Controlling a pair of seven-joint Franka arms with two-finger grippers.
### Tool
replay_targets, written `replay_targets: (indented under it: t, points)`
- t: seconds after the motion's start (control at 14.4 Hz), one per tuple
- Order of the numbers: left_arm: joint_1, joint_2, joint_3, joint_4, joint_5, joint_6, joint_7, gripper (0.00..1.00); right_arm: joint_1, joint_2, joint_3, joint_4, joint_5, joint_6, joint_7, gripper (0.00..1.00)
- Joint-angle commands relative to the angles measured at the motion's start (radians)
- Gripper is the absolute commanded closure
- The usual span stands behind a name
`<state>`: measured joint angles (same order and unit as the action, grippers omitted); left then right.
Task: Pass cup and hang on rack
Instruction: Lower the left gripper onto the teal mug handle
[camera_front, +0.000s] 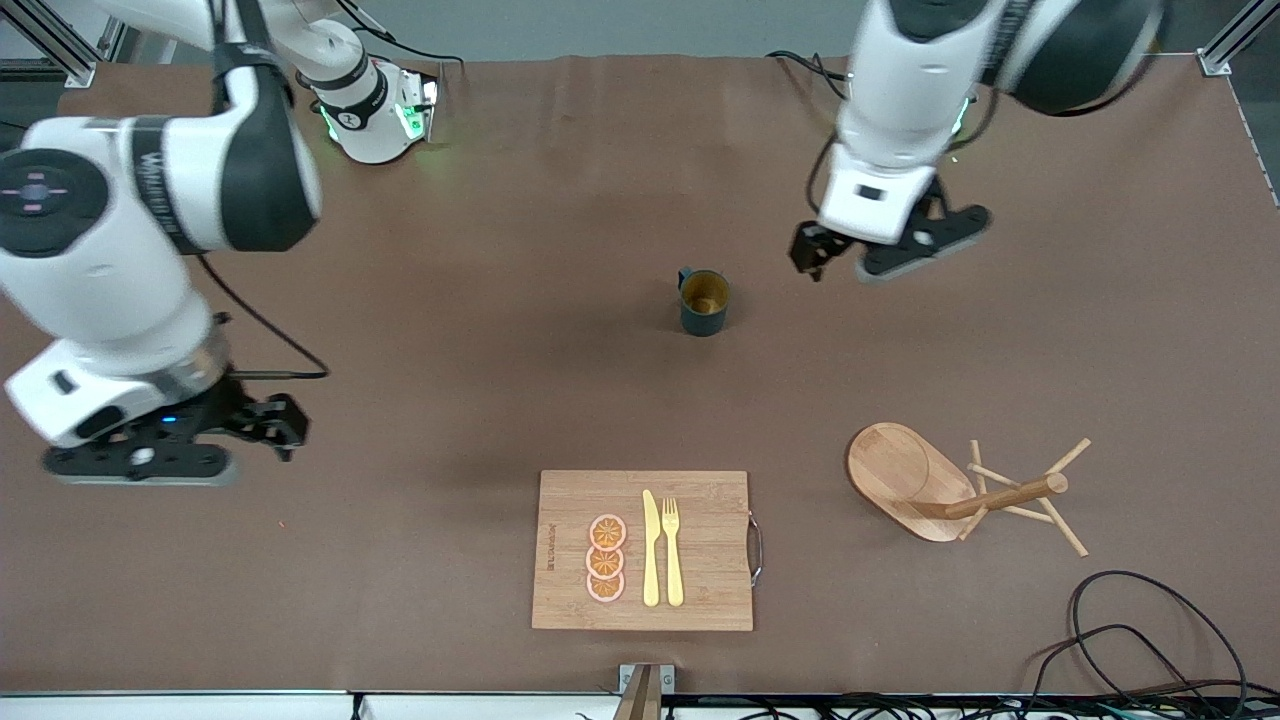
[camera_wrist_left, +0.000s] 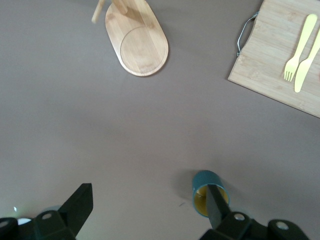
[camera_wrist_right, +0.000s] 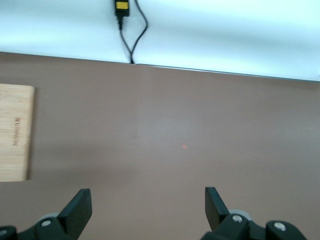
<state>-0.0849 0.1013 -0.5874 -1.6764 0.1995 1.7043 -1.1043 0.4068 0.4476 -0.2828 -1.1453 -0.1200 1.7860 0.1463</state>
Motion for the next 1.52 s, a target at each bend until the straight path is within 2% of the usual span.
replay_targets:
  t: [0.0,0.14,0.42,0.55,0.76,0.97,1.11,1.25,1.38,1.45]
  points:
    - [-0.119,0.076,-0.002,0.001,0.122,0.015,-0.219,0.0,-0.115,-0.093,0.028,-0.027,0.122,-0.022,-0.109,0.0]
    - [-0.218,0.15,-0.002,0.004,0.214,0.015,-0.381,0.0,-0.183,-0.109,0.025,-0.027,0.169,-0.094,-0.227,0.0]
    - [-0.384,0.279,-0.002,0.011,0.355,0.02,-0.716,0.0,-0.275,-0.181,0.027,-0.028,0.177,-0.169,-0.264,0.0]
    - [-0.449,0.331,-0.002,0.009,0.4,0.02,-0.831,0.0,-0.292,-0.233,0.022,-0.034,0.174,-0.215,-0.333,0.0]
    - [-0.538,0.409,-0.002,0.001,0.467,0.018,-0.981,0.0,-0.329,-0.256,0.024,-0.057,0.175,-0.224,-0.392,0.0]
    - [-0.597,0.489,0.0,-0.015,0.566,0.008,-1.103,0.0,-0.322,-0.313,0.025,-0.148,0.175,-0.209,-0.375,0.0]
    - [-0.621,0.515,0.0,-0.049,0.615,0.008,-1.21,0.0,-0.313,-0.343,0.034,-0.183,0.175,-0.22,-0.285,0.0]
    - [-0.63,0.52,0.0,-0.1,0.664,0.008,-1.31,0.0,-0.281,-0.375,0.033,-0.233,0.175,-0.214,-0.228,0.0]
    - [-0.636,0.522,0.0,-0.134,0.678,0.006,-1.326,0.02,-0.278,-0.376,0.04,-0.241,0.175,-0.206,-0.22,0.0]
    - [-0.638,0.529,0.0,-0.137,0.689,0.008,-1.33,0.05,-0.307,-0.376,0.091,-0.241,0.175,-0.206,-0.212,0.0]
